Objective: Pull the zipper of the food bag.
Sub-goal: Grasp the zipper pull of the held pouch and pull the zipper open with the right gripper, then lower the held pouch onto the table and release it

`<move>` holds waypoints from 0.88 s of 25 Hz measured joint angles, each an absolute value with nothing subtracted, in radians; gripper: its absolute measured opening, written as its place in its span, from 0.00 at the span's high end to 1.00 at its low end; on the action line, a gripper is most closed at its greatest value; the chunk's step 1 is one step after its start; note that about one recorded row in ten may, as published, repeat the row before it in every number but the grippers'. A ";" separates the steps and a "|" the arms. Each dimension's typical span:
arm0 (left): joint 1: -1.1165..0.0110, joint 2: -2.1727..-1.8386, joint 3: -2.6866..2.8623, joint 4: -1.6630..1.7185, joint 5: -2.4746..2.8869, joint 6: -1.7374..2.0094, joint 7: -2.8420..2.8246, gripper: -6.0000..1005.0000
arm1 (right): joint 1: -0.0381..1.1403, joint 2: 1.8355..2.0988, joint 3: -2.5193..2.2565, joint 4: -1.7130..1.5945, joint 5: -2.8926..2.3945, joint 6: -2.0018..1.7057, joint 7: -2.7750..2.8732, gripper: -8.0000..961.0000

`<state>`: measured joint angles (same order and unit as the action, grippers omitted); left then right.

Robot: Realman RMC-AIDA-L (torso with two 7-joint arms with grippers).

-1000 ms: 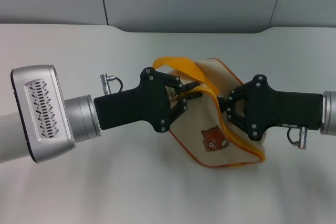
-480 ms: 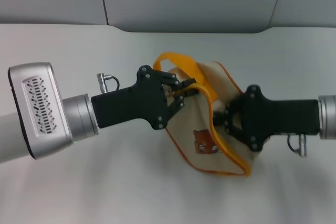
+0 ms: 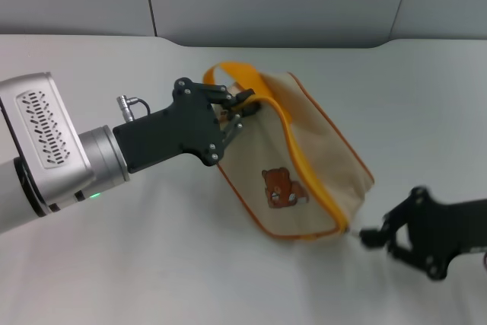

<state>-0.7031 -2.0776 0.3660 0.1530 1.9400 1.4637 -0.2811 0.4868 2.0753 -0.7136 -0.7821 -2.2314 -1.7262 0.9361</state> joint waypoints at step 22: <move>-0.477 -2.074 0.221 0.066 1.924 1.442 -0.584 0.91 | 0.487 1.985 -0.432 -0.390 -1.990 -1.753 1.016 0.55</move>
<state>-0.4774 -2.0741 0.2210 0.0665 1.9241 1.4418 -0.5839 0.4873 1.9852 -0.4322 -0.3904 -1.9897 -1.7526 1.0156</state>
